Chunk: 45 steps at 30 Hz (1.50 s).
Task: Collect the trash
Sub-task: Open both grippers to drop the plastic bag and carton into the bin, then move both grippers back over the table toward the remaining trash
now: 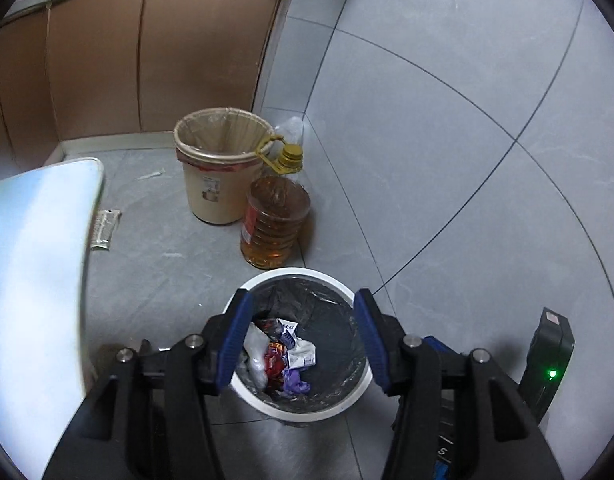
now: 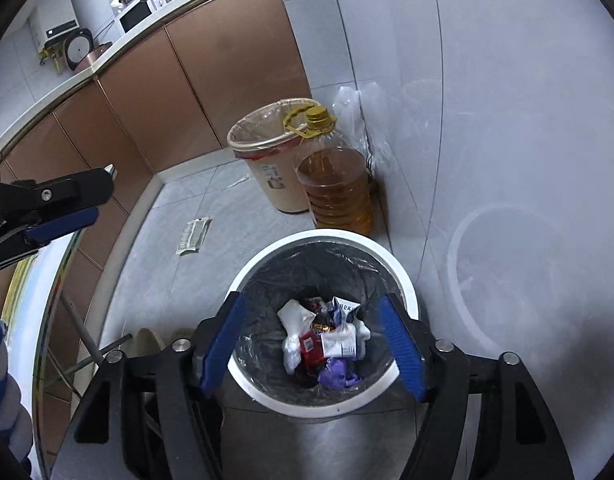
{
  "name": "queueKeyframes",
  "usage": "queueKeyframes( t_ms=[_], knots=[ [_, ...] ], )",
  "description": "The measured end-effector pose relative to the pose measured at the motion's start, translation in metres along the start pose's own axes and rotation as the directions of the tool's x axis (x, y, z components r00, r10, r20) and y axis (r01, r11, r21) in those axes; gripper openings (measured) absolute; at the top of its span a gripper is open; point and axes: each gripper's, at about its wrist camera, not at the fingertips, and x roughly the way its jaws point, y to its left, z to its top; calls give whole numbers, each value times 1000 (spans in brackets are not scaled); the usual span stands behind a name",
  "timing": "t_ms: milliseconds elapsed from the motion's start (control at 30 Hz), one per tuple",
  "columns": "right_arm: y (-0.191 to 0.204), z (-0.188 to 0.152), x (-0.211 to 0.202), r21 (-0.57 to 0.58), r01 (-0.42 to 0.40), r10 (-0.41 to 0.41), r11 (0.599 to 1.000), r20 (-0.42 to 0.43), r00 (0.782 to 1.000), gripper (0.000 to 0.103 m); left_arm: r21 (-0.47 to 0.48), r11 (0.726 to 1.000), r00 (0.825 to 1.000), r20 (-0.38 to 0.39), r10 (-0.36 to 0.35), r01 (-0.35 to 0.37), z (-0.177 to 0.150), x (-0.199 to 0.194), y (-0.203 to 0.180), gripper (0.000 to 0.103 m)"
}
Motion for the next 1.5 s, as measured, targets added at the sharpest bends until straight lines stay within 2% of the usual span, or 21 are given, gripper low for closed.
queueKeyframes(
  t_ms=[100,267,400,700,867,933,1000,1033,1133,1233,1300,1500],
  knots=[
    [6,-1,-13,-3,2,-2,1000,26,1000,81,-12,1000,999,40,15,-15,-4,-21,3,51],
    [28,-5,-49,-31,-14,16,999,84,996,88,-14,998,989,134,68,-67,-17,-69,8,51],
    [57,-9,-89,-90,-14,28,996,155,988,89,-11,993,969,217,119,-119,-35,-116,14,51],
    [125,-24,-182,-211,-35,101,977,313,944,97,-60,973,925,304,229,-222,-80,-218,45,51],
    [156,-38,-228,-265,-54,153,963,366,918,99,-124,953,883,358,304,-278,-110,-279,68,51],
    [166,-43,-243,-286,-67,178,956,385,906,100,-157,942,866,373,333,-295,-120,-299,76,56],
    [175,-49,-256,-300,-76,197,951,397,896,102,-185,928,840,395,373,-324,-133,-320,82,62],
    [181,-53,-261,-309,-81,207,948,402,892,102,-201,917,824,404,398,-344,-141,-331,86,63],
    [195,-63,-277,-339,-85,232,937,420,878,102,-241,895,792,419,444,-374,-159,-352,96,66],
    [209,-77,-290,-374,-74,246,925,435,866,103,-288,864,751,428,503,-414,-177,-372,105,71],
    [214,-84,-295,-387,-88,265,918,431,862,103,-314,845,726,435,533,-433,-190,-385,108,73],
    [228,-105,-302,-433,-113,300,894,393,869,103,-375,799,672,436,599,-470,-217,-413,119,75]
  ],
)
